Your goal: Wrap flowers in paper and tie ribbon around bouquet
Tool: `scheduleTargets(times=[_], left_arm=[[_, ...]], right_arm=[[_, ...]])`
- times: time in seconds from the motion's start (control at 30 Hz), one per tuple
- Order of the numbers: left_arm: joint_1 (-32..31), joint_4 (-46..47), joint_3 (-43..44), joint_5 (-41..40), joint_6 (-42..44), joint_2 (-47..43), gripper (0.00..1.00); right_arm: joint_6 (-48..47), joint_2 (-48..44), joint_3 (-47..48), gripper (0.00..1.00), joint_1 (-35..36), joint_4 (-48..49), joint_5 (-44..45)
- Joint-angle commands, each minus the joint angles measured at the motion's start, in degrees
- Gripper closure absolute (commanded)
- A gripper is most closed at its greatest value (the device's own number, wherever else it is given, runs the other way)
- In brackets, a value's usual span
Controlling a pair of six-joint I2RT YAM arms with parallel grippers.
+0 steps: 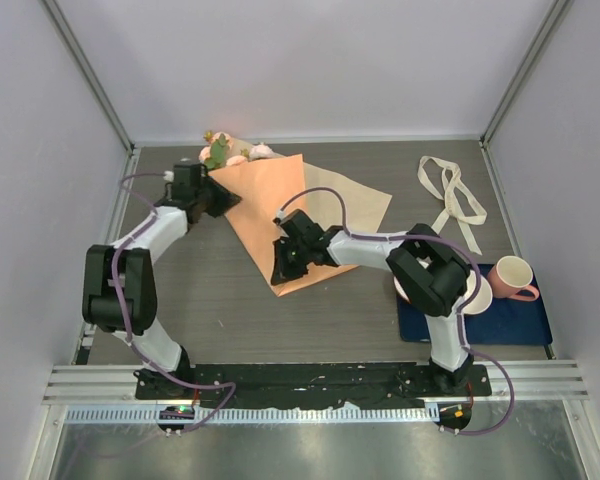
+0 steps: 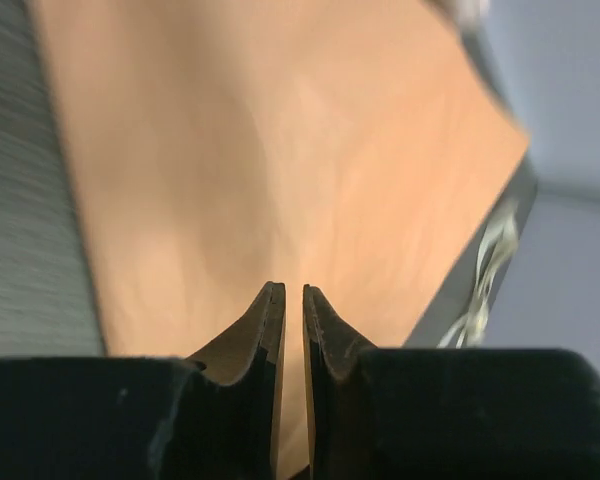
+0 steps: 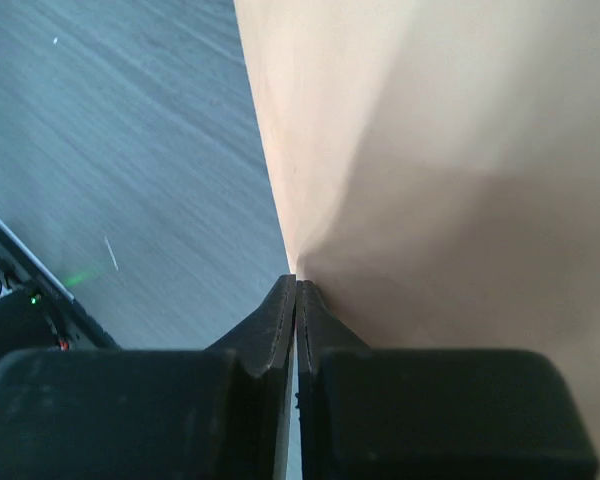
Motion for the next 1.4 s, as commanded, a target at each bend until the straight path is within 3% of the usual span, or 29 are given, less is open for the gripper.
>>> scheduleTargets(times=[0.0,0.27,0.53,0.8,1.03,1.17,1.3,1.37], left_arm=[[-9.86,0.21,-4.43,6.47,5.99,-0.82,0.83],[-20.25,1.89,-6.64,6.12,8.63,-3.02,0.75],[-24.03,3.03,-10.76,5.16,8.37,-3.8,0.72],[-24.13,5.31,-20.51,4.71,7.85,-8.03,0.84],[-24.21,9.18,-24.65,6.65,6.79,-11.54,0.8],[-24.21,8.66,-25.0,4.99,5.74,-10.67,0.84],[-24.13,6.82,-25.18,1.56,3.98,-8.56,0.94],[-24.13,5.33,-24.66,-0.37,3.89,-7.33,0.99]], right_arm=[[-2.28,-8.14,-2.71,0.91,-1.55,-1.67,2.02],[-4.13,-14.21,-11.33,0.87,-7.53,-1.14,4.75],[-5.53,-10.52,-15.47,0.87,-8.77,2.81,7.03],[-6.85,-17.7,-14.24,0.87,-8.77,-2.01,7.56],[-6.77,-22.91,-12.3,0.84,-6.23,-3.69,-0.77],[-3.87,-19.06,-10.99,0.82,-0.96,2.19,-3.34],[-2.46,-12.99,-7.91,0.98,0.11,7.02,-4.74],[-2.28,-10.62,-7.64,1.0,0.11,8.96,-4.75]])
